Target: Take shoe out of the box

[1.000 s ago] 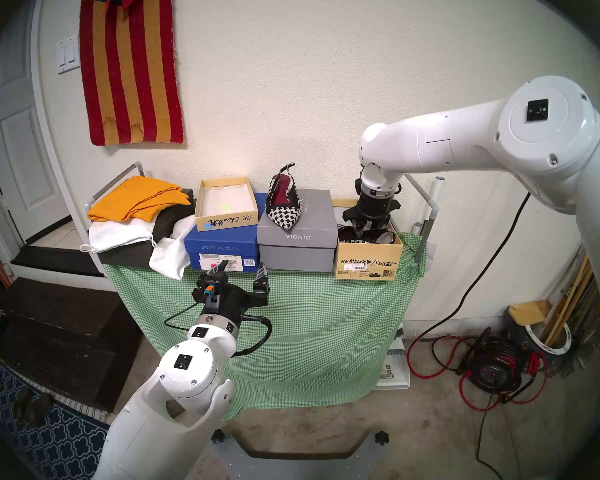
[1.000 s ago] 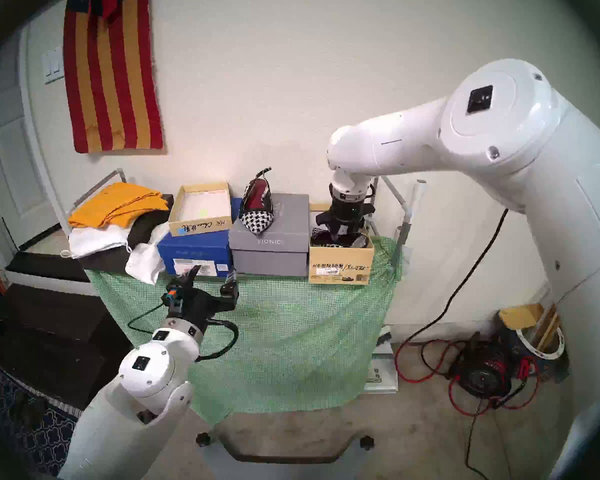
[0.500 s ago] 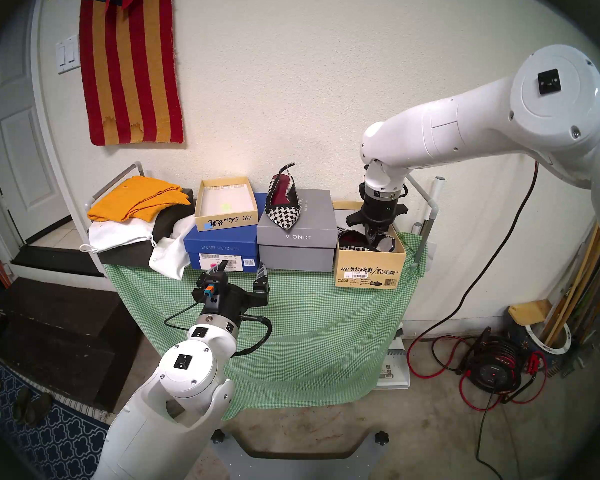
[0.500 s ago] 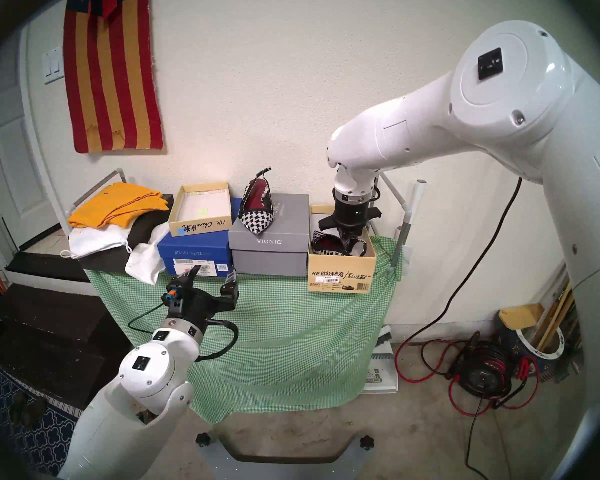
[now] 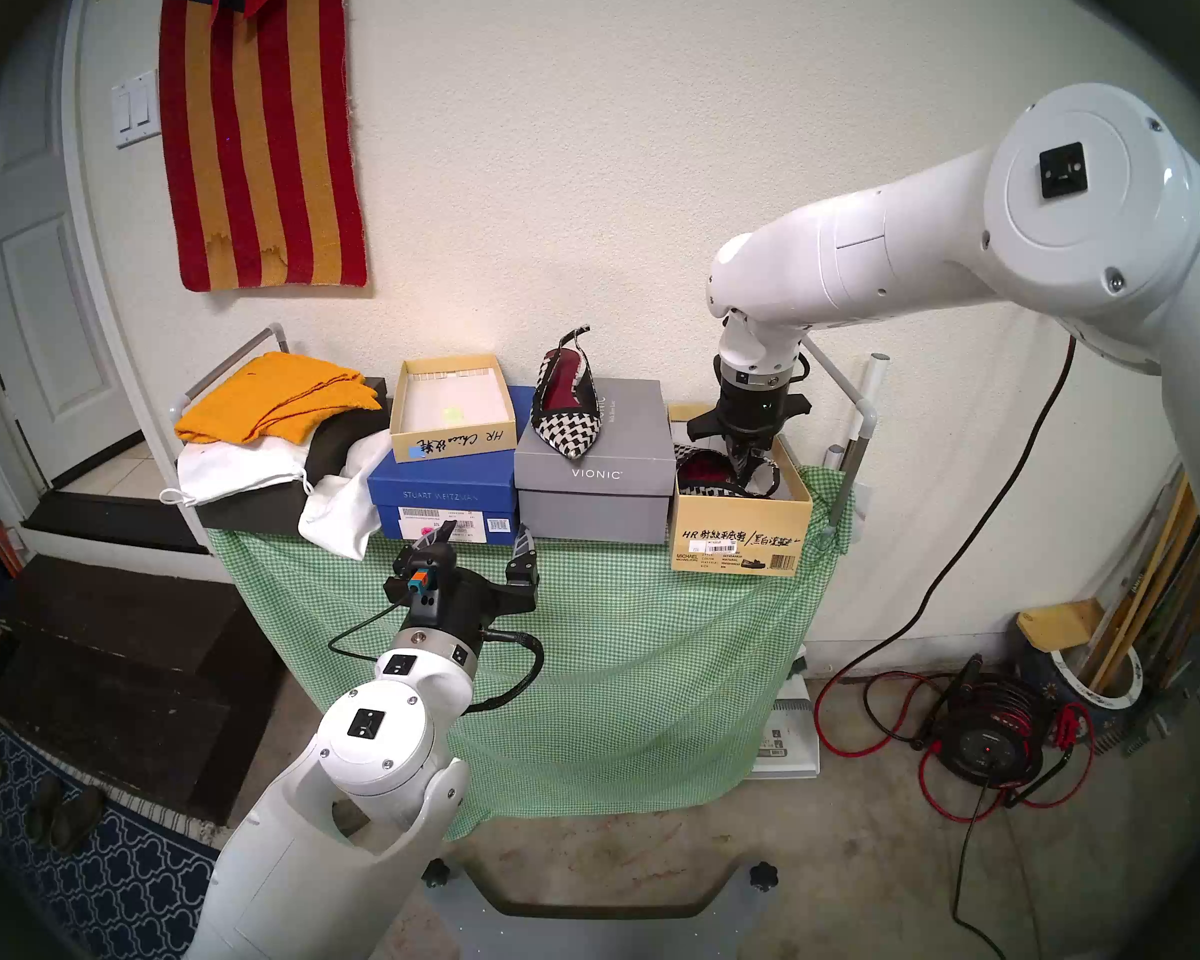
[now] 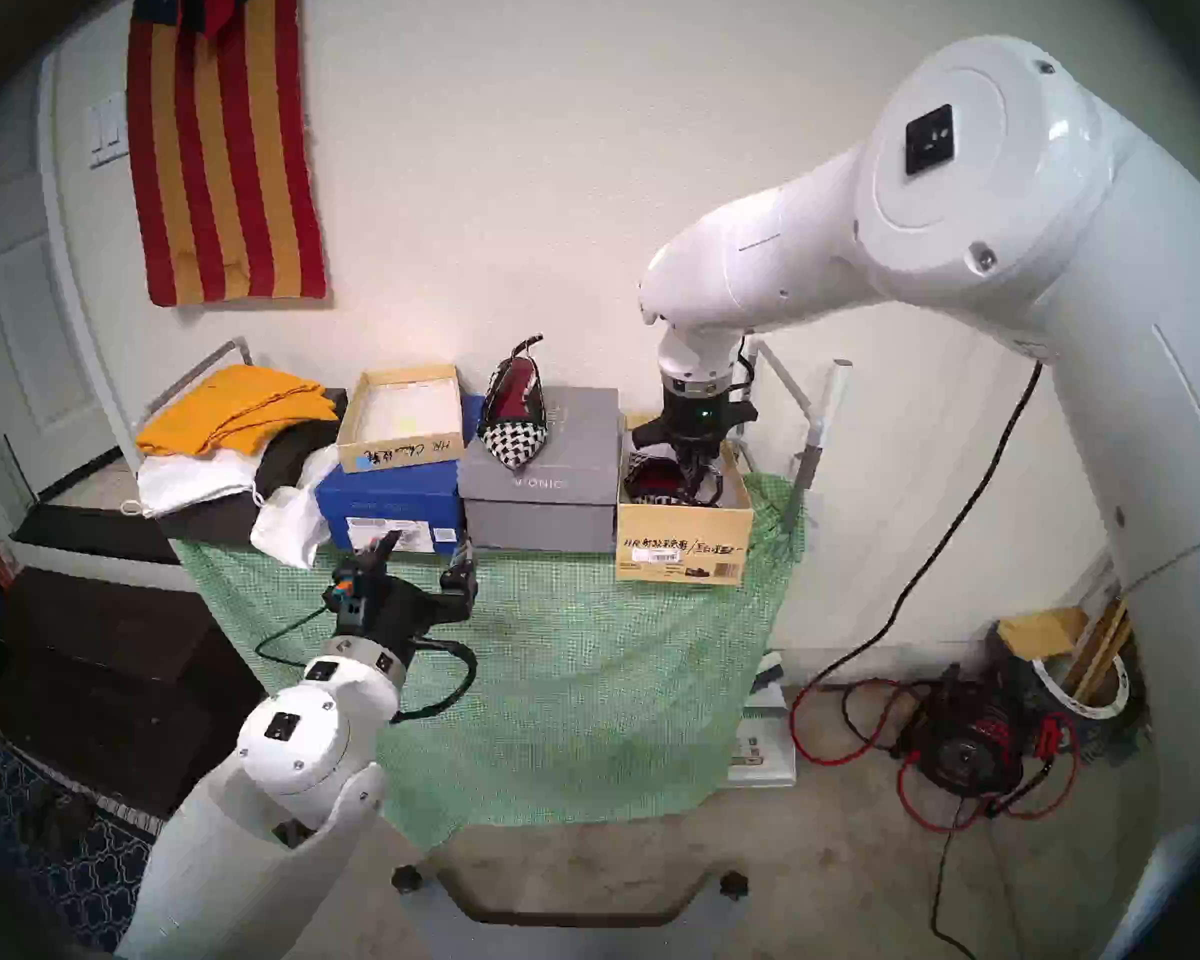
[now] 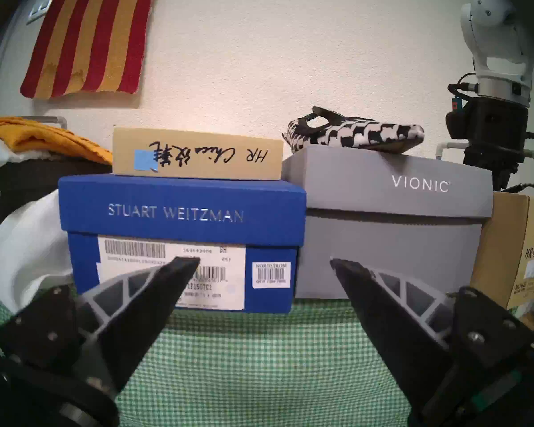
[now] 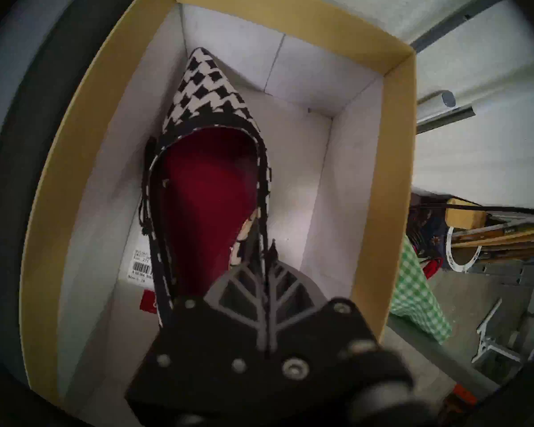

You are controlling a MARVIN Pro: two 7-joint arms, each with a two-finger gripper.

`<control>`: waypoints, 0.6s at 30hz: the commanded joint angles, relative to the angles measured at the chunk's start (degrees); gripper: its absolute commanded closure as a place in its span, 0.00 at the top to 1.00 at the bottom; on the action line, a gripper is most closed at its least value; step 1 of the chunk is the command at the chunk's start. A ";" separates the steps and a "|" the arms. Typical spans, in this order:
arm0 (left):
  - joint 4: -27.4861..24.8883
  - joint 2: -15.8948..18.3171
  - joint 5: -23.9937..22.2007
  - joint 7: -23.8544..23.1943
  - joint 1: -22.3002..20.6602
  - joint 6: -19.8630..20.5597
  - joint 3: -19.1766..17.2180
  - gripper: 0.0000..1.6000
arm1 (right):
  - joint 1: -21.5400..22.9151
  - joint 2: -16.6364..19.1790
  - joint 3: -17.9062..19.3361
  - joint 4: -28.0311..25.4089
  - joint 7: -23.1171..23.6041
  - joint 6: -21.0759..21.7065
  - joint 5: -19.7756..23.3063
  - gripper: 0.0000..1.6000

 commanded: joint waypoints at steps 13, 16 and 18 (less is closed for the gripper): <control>-0.06 0.07 0.02 -0.02 -0.01 0.01 -0.06 1.00 | -8.84 0.27 0.99 15.77 -0.68 -0.10 -0.03 0.00; -0.05 0.07 0.02 -0.02 -0.01 0.01 -0.06 1.00 | -9.87 0.22 1.39 16.80 -1.18 -0.10 -0.03 0.00; -0.05 0.07 0.02 -0.02 -0.01 0.00 -0.06 1.00 | -11.85 0.20 1.81 20.10 -0.64 -0.10 -0.03 0.00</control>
